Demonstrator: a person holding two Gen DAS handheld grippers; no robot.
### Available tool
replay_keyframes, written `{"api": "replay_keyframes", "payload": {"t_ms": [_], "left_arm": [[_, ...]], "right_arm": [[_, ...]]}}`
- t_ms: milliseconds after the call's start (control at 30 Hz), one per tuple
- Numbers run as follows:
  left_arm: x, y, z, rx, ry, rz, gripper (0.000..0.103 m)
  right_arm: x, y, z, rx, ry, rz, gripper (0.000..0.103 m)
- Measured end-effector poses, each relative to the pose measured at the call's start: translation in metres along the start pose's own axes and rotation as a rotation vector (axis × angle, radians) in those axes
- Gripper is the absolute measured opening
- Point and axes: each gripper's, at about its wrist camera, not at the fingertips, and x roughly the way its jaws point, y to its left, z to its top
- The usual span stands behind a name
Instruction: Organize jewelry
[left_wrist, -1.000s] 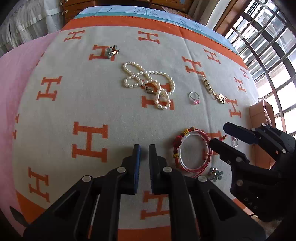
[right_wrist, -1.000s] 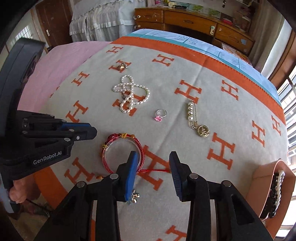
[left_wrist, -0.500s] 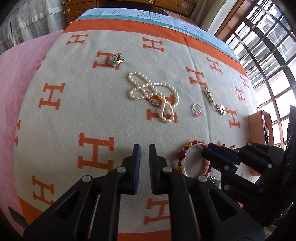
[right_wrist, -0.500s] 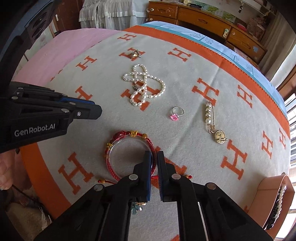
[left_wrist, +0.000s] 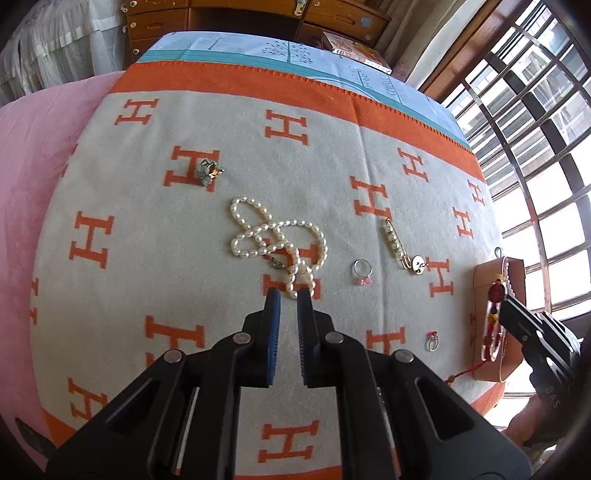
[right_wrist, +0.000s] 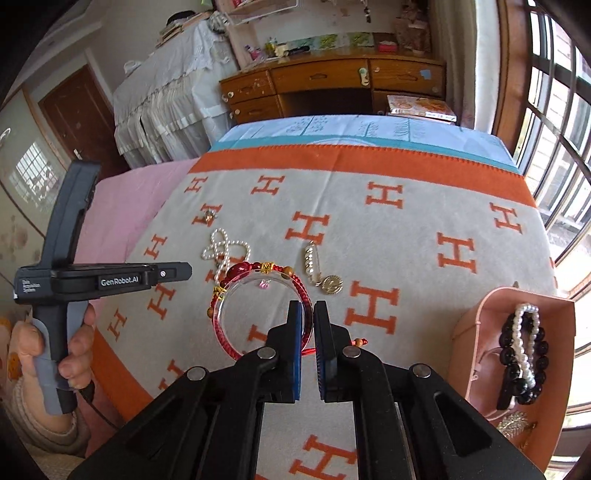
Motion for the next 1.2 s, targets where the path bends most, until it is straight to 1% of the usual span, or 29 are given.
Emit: {"api": "replay_keyframes", "payload": {"t_ms": [100,167,300,400,533,633,733,833,967,1100,1200], "left_arm": [[0.009,-0.008,0.012,-0.013,0.025,-0.014,0.007],[0.017,-0.011,0.020,-0.026,0.045,-0.028,0.007],[0.036,-0.011,0.032,-0.081,0.101,-0.036,0.007],[0.046,-0.010,0.038,-0.117,0.121,-0.035,0.007],[0.055,-0.012,0.042,-0.127,0.138,0.009,0.007],[0.054,-0.017,0.040,-0.104,0.139,0.049,0.007],[0.048,-0.019,0.040,-0.079,0.123,0.082,0.007],[0.044,-0.019,0.041,-0.078,0.117,0.089,0.007],[0.047,-0.014,0.042,-0.090,0.131,0.119,0.007],[0.047,-0.015,0.042,-0.068,0.127,0.152,0.007],[0.051,-0.014,0.043,-0.063,0.134,0.164,0.007]], "right_arm": [[-0.020,-0.017,0.001,0.046,-0.042,-0.005,0.006],[-0.027,-0.025,-0.001,0.066,-0.054,-0.009,0.006],[-0.033,-0.036,-0.007,0.092,-0.053,-0.013,0.006],[-0.034,-0.042,-0.013,0.103,-0.050,-0.006,0.006],[-0.035,-0.045,-0.020,0.109,-0.050,-0.004,0.006],[-0.036,-0.045,-0.022,0.110,-0.055,-0.006,0.006],[-0.039,-0.046,-0.025,0.113,-0.059,0.001,0.006],[-0.036,-0.045,-0.023,0.115,-0.058,0.007,0.006],[-0.036,-0.044,-0.025,0.115,-0.056,0.015,0.006],[-0.036,-0.042,-0.026,0.114,-0.057,0.016,0.006],[-0.037,-0.042,-0.027,0.119,-0.056,0.015,0.006]]}}
